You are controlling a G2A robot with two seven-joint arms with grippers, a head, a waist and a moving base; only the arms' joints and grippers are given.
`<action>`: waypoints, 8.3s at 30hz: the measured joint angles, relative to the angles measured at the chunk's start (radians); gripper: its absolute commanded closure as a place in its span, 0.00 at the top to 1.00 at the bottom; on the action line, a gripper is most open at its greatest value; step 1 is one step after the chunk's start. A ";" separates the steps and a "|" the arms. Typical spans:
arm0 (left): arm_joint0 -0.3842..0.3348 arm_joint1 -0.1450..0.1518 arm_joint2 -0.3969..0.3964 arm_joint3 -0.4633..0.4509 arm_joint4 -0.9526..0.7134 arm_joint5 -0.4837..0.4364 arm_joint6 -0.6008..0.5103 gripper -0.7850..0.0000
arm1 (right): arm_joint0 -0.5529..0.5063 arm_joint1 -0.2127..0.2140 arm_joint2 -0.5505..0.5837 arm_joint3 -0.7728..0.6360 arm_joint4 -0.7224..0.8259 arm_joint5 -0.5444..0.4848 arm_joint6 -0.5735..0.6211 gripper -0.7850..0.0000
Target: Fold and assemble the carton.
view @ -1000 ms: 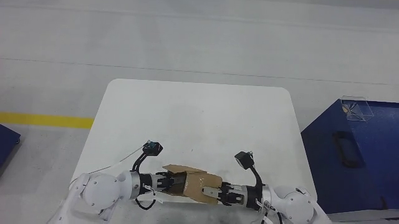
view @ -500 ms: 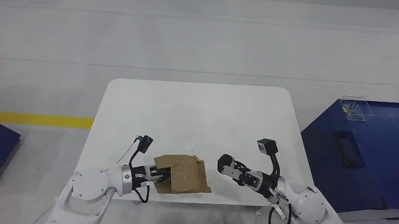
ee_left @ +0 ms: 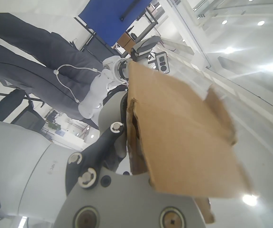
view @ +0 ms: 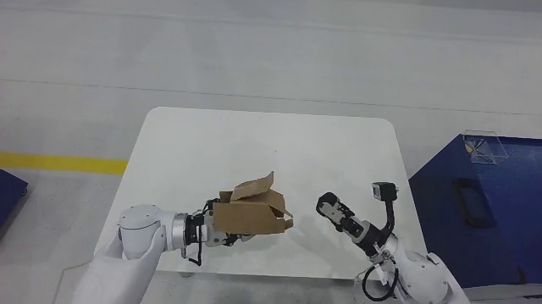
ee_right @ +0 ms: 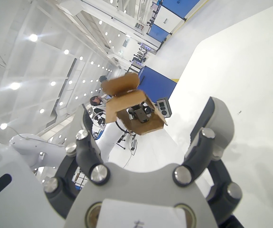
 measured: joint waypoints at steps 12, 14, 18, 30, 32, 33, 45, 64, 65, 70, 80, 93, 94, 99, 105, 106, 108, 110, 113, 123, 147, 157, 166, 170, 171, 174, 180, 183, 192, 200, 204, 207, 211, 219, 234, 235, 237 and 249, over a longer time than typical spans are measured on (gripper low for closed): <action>0.014 0.006 0.027 -0.020 0.030 -0.080 0.026 0.00 | 0.044 -0.012 -0.109 0.085 -0.209 0.076 -0.017 1.00; 0.015 0.004 0.021 -0.003 -0.019 -0.045 0.057 0.00 | 0.048 -0.015 -0.127 0.094 -0.232 0.072 -0.019 1.00; -0.001 0.001 0.022 0.038 -0.117 0.063 0.095 0.00 | 0.049 -0.017 -0.142 0.107 -0.247 0.074 -0.031 1.00; -0.012 0.010 0.072 0.019 -0.108 0.053 0.117 0.00 | 0.033 -0.017 -0.097 0.107 -0.183 0.054 -0.095 1.00; -0.013 0.012 0.080 0.016 -0.104 0.049 0.119 0.00 | 0.037 -0.018 -0.096 0.110 -0.191 0.067 -0.102 1.00; -0.014 0.012 0.085 0.014 -0.100 0.046 0.115 0.00 | 0.041 -0.019 -0.100 0.114 -0.199 0.079 -0.102 1.00; -0.023 0.022 0.089 0.021 -0.130 0.017 0.127 0.00 | 0.111 -0.036 -0.246 0.186 -0.246 0.150 0.032 1.00; -0.039 0.031 0.116 0.061 -0.151 -0.013 0.164 0.00 | 0.096 -0.031 -0.180 0.090 -0.113 0.122 0.039 1.00; -0.039 0.032 0.117 0.061 -0.152 -0.014 0.166 0.00 | 0.099 -0.032 -0.186 0.088 -0.115 0.124 0.039 1.00; -0.040 0.035 0.121 0.061 -0.157 -0.025 0.166 0.00 | 0.122 -0.038 -0.220 0.094 -0.138 0.144 0.026 1.00; -0.032 0.045 0.126 0.047 -0.131 -0.099 0.115 0.00 | 0.137 -0.035 -0.177 0.139 -0.125 0.173 0.020 1.00; 0.009 0.064 0.125 -0.037 -0.084 -0.206 0.033 0.00 | 0.195 -0.049 -0.229 0.222 -0.190 0.218 -0.026 1.00; 0.014 0.065 0.125 -0.044 -0.080 -0.210 0.029 0.00 | 0.198 -0.050 -0.232 0.226 -0.192 0.219 -0.028 1.00; 0.022 0.071 0.129 -0.058 -0.062 -0.223 0.021 0.00 | 0.199 -0.051 -0.223 0.227 -0.175 0.206 -0.026 1.00; 0.020 0.073 0.126 -0.042 -0.076 -0.226 0.035 0.00 | 0.148 -0.039 -0.131 0.152 -0.075 0.136 -0.032 1.00; 0.019 0.074 0.127 -0.041 -0.073 -0.230 0.042 0.00 | 0.128 -0.036 -0.113 0.124 -0.050 0.115 -0.022 1.00; 0.021 0.074 0.131 -0.040 -0.069 -0.235 0.053 0.00 | 0.098 -0.032 -0.094 0.083 -0.024 0.096 0.005 1.00; 0.022 0.074 0.135 -0.039 -0.067 -0.233 0.066 0.00 | 0.074 -0.028 -0.088 0.049 -0.026 0.099 0.038 1.00; 0.020 0.074 0.141 -0.038 -0.079 -0.215 0.080 0.00 | 0.070 -0.028 -0.101 0.040 -0.083 0.124 0.038 1.00; 0.019 0.078 0.150 -0.043 -0.065 -0.224 0.094 0.00 | 0.125 -0.046 -0.211 0.117 -0.137 0.175 0.019 1.00; 0.083 0.080 0.091 -0.091 -0.104 -0.345 0.340 0.00 | 0.049 -0.028 -0.074 0.039 -0.087 0.162 0.026 1.00; 0.108 0.077 0.114 -0.127 -0.049 -0.399 0.391 0.00 | 0.132 -0.048 -0.189 0.119 -0.215 0.256 -0.046 1.00; 0.117 0.078 0.122 -0.137 -0.021 -0.411 0.388 0.00 | 0.180 -0.064 -0.251 0.150 -0.252 0.278 -0.083 1.00; 0.117 0.078 0.112 -0.129 -0.034 -0.408 0.393 0.00 | 0.164 -0.062 -0.216 0.140 -0.223 0.261 -0.113 1.00; 0.117 0.078 0.111 -0.128 -0.035 -0.407 0.393 0.00 | 0.156 -0.060 -0.206 0.133 -0.213 0.255 -0.111 1.00; 0.118 0.078 0.110 -0.125 -0.035 -0.405 0.391 0.00 | 0.131 -0.055 -0.177 0.110 -0.181 0.237 -0.084 1.00; 0.113 0.074 0.113 -0.123 -0.035 -0.413 0.436 0.00 | 0.116 -0.051 -0.179 0.081 -0.218 0.254 -0.028 1.00; 0.114 0.072 0.105 -0.123 -0.045 -0.422 0.467 0.00 | 0.111 -0.051 -0.181 0.077 -0.246 0.263 -0.055 1.00; 0.113 0.071 0.112 -0.125 -0.024 -0.404 0.476 0.00 | 0.122 -0.058 -0.174 0.078 -0.257 0.275 -0.128 1.00; 0.109 0.075 0.125 -0.141 0.033 -0.397 0.423 0.00 | 0.165 -0.065 -0.215 0.099 -0.255 0.315 -0.069 1.00; 0.109 0.075 0.132 -0.139 0.050 -0.399 0.423 0.00 | 0.189 -0.071 -0.245 0.110 -0.265 0.334 -0.053 1.00; 0.105 0.075 0.135 -0.135 0.059 -0.400 0.420 0.00 | 0.198 -0.073 -0.255 0.114 -0.268 0.338 -0.045 1.00; 0.103 0.074 0.132 -0.127 0.057 -0.406 0.424 0.00 | 0.198 -0.073 -0.243 0.117 -0.253 0.331 -0.055 1.00; 0.105 0.073 0.103 -0.113 0.018 -0.410 0.463 0.00 | 0.140 -0.063 -0.165 0.092 -0.207 0.306 -0.053 1.00; 0.095 0.067 0.118 -0.107 0.030 -0.407 0.483 0.00 | 0.212 -0.086 -0.281 0.171 -0.242 0.371 -0.044 1.00; 0.093 0.066 0.120 -0.107 0.033 -0.406 0.482 0.00 | 0.220 -0.089 -0.294 0.176 -0.244 0.373 -0.049 1.00; 0.090 0.066 0.123 -0.105 0.036 -0.405 0.482 0.00 | 0.230 -0.093 -0.312 0.183 -0.249 0.376 -0.053 1.00; 0.072 0.061 0.120 -0.090 0.030 -0.397 0.496 0.00 | 0.244 -0.094 -0.257 0.182 -0.307 0.398 -0.165 1.00</action>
